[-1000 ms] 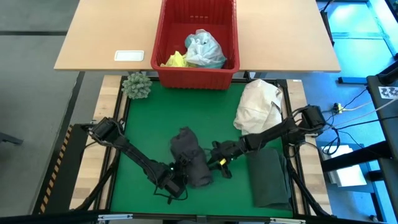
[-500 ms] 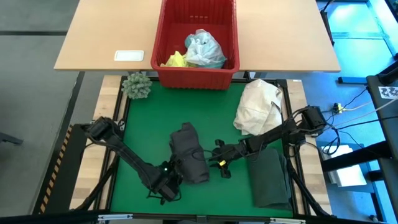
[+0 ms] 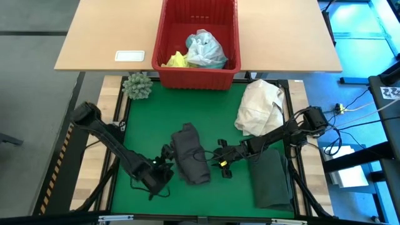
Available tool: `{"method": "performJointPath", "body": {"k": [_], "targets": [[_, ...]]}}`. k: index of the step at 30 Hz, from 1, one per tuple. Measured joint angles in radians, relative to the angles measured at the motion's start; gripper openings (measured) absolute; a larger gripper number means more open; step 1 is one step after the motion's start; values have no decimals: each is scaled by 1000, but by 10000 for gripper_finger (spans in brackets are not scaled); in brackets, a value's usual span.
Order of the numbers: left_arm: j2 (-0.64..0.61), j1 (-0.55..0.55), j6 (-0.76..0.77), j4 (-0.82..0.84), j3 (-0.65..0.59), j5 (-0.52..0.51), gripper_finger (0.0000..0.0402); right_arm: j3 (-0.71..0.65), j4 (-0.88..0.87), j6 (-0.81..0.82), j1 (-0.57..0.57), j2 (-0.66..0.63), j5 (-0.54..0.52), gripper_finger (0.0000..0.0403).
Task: Fold Laundry from Bin
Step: Stack the gray short on the dark green polo
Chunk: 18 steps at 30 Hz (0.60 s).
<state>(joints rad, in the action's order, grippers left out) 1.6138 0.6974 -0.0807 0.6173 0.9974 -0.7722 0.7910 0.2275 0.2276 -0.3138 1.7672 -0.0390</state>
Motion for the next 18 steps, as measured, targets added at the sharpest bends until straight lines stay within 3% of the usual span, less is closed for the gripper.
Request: {"method": "performJointPath", "body": {"k": [4,8,13,18], "targets": [[-97,15,-172,-278,-177,18,267,0,0,0,0,0,-24,129],[-89,-2,-338,-493,-298,94,275,0,2,0,0,0,-49,129],[-87,-26,-521,-626,-273,59,296,0,4,0,0,0,-57,129],[-87,-64,-532,-614,-247,168,327,0,3,1,0,0,-58,129]]}}
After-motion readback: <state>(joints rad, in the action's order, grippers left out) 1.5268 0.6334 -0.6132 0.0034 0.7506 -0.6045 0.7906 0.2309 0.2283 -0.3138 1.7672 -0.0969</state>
